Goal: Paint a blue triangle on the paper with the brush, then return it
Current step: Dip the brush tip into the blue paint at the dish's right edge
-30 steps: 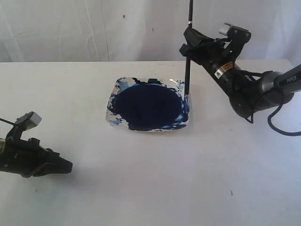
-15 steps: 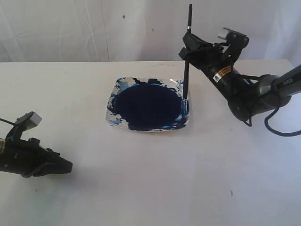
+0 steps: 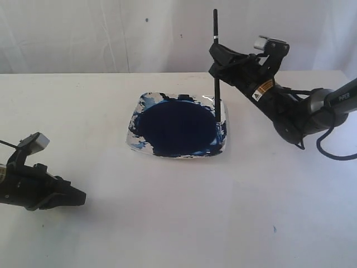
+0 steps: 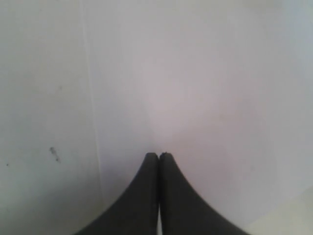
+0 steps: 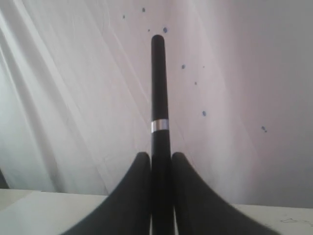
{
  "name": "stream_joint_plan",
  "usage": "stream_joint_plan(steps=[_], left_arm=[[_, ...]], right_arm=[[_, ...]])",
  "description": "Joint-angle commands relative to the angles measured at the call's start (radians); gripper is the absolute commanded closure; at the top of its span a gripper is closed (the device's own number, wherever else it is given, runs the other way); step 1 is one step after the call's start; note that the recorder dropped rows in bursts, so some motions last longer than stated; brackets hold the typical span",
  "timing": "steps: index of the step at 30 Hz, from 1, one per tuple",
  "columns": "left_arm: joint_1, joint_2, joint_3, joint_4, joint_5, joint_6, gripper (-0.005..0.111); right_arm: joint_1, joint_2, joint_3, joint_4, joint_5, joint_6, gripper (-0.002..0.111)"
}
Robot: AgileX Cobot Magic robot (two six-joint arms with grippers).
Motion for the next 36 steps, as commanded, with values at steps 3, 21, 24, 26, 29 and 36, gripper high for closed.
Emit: stream_joint_plan(steps=[3,21,24,26,29,36], left_arm=[[-0.001,-0.004,0.009,-0.001,0.004,0.007,0.107],[-0.001,-0.004,0.009,-0.001,0.004,0.007,0.107],[-0.001,-0.004,0.009,-0.001,0.004,0.007,0.107],[-0.001,-0.004,0.009,-0.001,0.004,0.007,0.107],[-0.001,-0.004,0.009,-0.001,0.004,0.007,0.107],[-0.001,-0.004,0.009,-0.001,0.004,0.007,0.107]], right_arm=[[-0.033,-0.003,0.006,-0.094,0.001,-0.008,0.108],[-0.034,-0.003,-0.009,-0.091,0.001,0.045,0.108],[-0.034,-0.003,-0.024,-0.091,0.001,0.069,0.108],[-0.034,-0.003,-0.036,-0.093,0.001,0.088,0.108],[-0.034,-0.003,-0.044,-0.093,0.001,0.09,0.108],[-0.034,-0.003,-0.046,-0.09,0.001,0.09,0.108]])
